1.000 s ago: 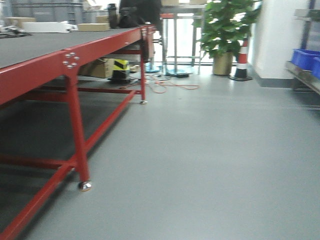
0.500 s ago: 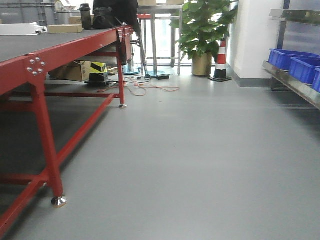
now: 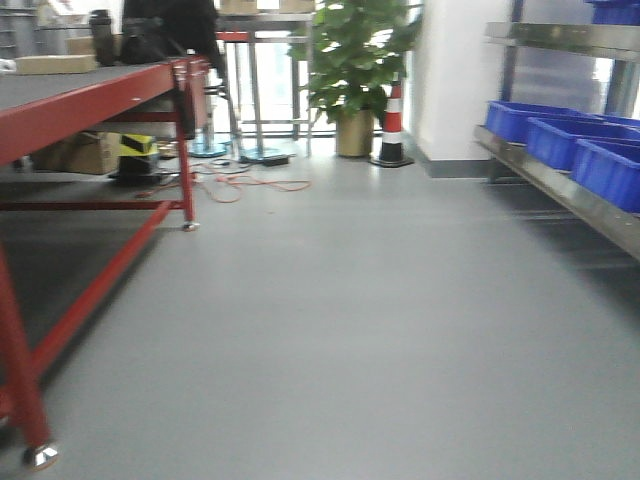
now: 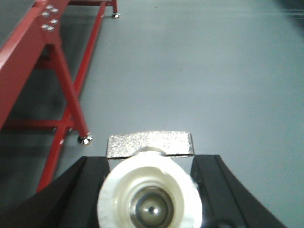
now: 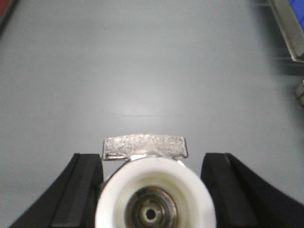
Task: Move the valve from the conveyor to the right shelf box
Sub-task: 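Drive the base to the steel shelf of blue bins, holding valves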
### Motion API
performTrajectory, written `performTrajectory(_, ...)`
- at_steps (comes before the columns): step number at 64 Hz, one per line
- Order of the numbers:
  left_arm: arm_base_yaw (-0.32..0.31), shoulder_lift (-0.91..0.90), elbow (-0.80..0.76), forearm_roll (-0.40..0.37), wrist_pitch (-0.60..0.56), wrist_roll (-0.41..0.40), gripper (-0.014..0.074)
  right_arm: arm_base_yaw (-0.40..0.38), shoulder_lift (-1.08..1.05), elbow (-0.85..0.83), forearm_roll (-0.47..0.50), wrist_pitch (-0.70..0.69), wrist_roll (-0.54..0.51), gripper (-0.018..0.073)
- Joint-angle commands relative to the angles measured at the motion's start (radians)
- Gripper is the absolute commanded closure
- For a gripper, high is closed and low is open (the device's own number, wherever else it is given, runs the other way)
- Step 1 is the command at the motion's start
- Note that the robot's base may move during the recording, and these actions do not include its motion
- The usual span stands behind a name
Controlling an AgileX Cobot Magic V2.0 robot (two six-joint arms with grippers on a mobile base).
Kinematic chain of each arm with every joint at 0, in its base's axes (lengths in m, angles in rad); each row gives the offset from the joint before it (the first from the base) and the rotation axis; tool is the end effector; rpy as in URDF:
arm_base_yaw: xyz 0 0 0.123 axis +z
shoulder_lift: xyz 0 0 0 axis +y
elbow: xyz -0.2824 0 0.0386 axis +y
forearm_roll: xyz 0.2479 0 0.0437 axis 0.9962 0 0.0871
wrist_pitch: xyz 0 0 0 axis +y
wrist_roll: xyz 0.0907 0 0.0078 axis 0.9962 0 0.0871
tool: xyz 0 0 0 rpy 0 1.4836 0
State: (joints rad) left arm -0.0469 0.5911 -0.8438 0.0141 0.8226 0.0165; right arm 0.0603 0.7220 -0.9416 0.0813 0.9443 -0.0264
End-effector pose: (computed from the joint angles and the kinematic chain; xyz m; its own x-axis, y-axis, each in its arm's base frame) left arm 0.0966 -0.0036 0.3744 -0.4625 0.0478 -0.8853 0.0498 0.9984 0.0279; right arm 0.1184 0.0132 0.3812 -0.5951 -0.0146 -0.8035 -0.1003 0.9934 0.0562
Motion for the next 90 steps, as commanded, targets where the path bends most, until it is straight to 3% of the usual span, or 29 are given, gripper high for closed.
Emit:
performTrajectory(1,0.003,-0.010,-0.006,-0.006,-0.055,0.001,0.0707,-0.006,-0.011,-0.006,-0.003,-0.062,0.000,0.0721)
performTrajectory(90,0.003,-0.010,-0.006,-0.006,-0.055,0.001,0.0707,-0.006,-0.011,-0.006,-0.003,-0.062,0.000,0.0721)
